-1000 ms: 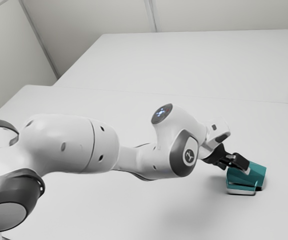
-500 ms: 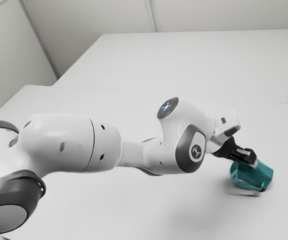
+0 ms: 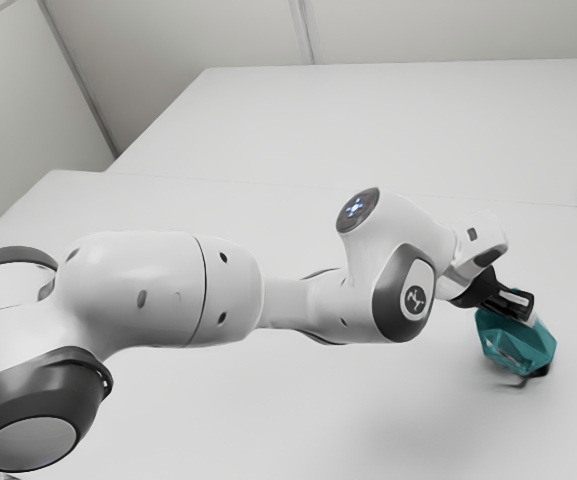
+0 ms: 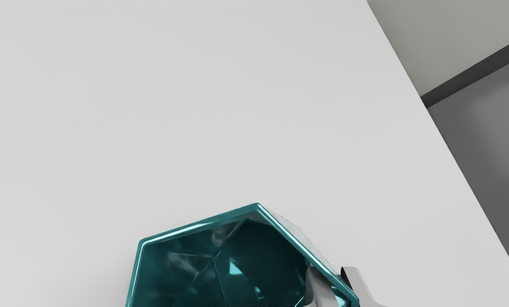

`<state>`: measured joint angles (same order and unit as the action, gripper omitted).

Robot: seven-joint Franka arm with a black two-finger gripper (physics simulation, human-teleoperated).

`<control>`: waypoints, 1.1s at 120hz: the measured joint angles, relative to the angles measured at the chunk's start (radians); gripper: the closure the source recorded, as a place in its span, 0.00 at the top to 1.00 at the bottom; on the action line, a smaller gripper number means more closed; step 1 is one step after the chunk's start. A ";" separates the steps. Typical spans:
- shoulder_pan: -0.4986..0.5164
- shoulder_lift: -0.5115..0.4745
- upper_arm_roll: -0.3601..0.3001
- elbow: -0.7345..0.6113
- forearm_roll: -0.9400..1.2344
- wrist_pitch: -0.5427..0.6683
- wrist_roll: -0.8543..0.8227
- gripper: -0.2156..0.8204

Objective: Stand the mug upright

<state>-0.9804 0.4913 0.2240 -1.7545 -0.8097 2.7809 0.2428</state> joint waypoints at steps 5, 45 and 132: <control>0.000 -0.003 0.000 0.000 0.003 0.000 -0.001 0.06; 0.261 -0.279 0.007 -0.171 0.229 -0.215 -0.016 0.03; 0.761 -0.267 0.029 -0.175 0.848 -0.581 -0.073 0.03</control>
<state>-0.2199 0.2240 0.2527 -1.9297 0.0386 2.2002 0.1698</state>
